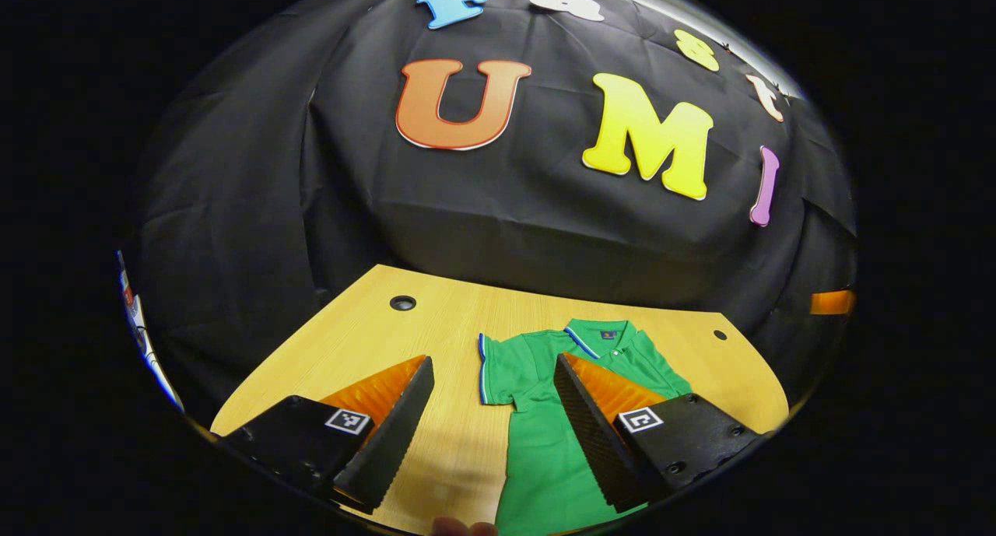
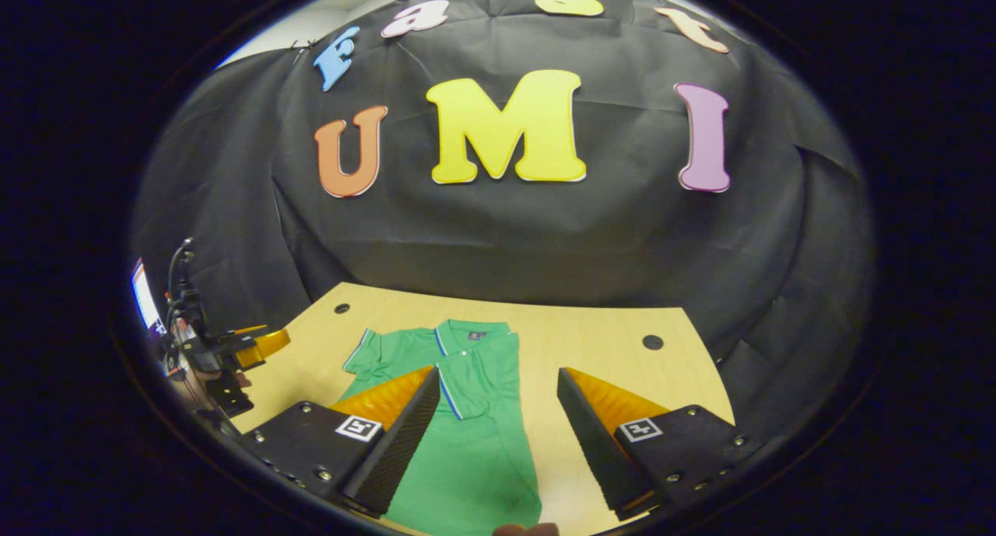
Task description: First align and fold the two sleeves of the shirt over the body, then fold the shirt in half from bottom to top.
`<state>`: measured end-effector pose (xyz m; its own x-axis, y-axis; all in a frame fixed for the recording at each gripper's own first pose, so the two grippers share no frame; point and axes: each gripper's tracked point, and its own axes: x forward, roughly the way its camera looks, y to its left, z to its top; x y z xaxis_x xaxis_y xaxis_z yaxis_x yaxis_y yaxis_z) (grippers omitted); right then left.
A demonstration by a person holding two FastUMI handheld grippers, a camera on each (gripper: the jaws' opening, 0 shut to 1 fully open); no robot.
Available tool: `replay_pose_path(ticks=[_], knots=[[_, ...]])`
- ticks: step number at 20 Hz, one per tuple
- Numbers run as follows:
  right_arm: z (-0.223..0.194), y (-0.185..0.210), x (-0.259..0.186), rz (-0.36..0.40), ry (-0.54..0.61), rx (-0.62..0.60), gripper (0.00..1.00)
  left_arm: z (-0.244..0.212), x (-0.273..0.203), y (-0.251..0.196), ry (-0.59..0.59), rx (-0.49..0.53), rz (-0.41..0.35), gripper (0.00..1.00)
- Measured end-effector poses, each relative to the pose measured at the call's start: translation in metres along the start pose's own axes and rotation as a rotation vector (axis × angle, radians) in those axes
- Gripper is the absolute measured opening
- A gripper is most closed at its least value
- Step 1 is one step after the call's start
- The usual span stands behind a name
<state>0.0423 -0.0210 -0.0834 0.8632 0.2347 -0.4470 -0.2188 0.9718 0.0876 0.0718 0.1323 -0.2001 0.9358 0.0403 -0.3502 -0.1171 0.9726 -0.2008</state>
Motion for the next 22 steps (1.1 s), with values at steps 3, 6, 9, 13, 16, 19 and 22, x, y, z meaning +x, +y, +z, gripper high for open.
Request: replay_pose_path(ticks=[3,6,9,13,16,19,22], knots=[[-0.004,-0.016,-0.026,-0.036,-0.003,0.005,0.94,-0.013,0.038,-0.005,0.024,0.016,-0.068,0.99],[-0.01,-0.022,-0.044,-0.058,0.001,0.01,0.95,-0.021,0.076,-0.003,0.041,0.052,-0.086,0.99],[-0.021,-0.039,-0.051,-0.113,0.021,-0.004,0.95,-0.038,0.111,-0.004,0.074,0.083,-0.099,0.98],[-0.037,-0.043,-0.055,-0.132,0.06,0.002,0.94,-0.046,0.145,0.0,0.099,0.046,-0.102,0.99],[-0.045,-0.046,-0.05,-0.14,0.089,0.027,0.94,-0.051,0.173,0.009,0.118,0.003,-0.079,0.98],[-0.048,-0.044,-0.041,-0.131,0.11,0.028,0.94,-0.057,0.193,0.017,0.142,0.032,-0.064,0.98],[-0.049,-0.038,-0.034,-0.118,0.12,0.008,0.94,-0.069,0.205,0.02,0.183,0.076,-0.048,0.98]])
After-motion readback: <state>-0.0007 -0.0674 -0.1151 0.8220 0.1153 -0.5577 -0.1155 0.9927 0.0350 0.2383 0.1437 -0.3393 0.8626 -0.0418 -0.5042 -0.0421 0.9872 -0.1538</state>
